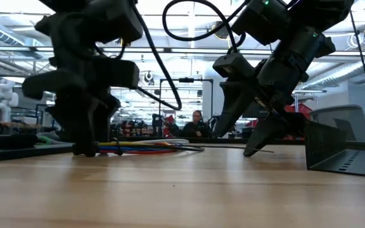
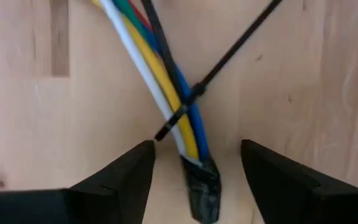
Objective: Ziptie cables
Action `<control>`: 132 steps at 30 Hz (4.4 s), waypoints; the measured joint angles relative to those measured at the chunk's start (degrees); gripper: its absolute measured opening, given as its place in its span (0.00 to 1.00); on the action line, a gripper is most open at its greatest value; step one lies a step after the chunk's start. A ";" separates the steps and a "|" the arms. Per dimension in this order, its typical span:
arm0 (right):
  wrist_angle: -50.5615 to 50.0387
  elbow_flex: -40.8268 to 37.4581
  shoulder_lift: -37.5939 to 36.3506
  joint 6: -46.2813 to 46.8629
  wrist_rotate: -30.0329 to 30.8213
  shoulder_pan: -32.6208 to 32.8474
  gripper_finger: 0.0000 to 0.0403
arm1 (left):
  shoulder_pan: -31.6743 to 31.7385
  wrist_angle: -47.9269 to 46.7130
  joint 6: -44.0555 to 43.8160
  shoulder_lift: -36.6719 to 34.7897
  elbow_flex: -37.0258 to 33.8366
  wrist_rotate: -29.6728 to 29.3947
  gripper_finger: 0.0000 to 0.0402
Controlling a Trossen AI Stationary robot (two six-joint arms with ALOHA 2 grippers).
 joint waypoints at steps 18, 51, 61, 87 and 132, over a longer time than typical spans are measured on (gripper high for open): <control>-2.25 -0.34 -2.27 -5.49 4.60 -2.09 0.73 | 6.87 -15.67 10.81 -8.58 11.70 2.69 0.09; -31.07 -0.06 -36.97 -18.47 29.68 -30.68 0.73 | 14.60 -18.37 90.18 -22.50 38.78 -40.24 0.09; -31.27 -0.01 -44.79 -21.61 25.76 -38.41 0.73 | 14.75 -8.45 82.22 -32.68 48.69 -44.26 0.09; -19.94 -0.01 -37.77 -24.10 14.92 -39.80 0.73 | 14.58 -63.26 -18.56 -34.50 46.19 -22.03 0.09; -15.39 -0.01 -37.77 -25.99 10.49 -37.05 0.73 | 16.24 -51.89 7.99 17.35 45.81 -13.21 0.08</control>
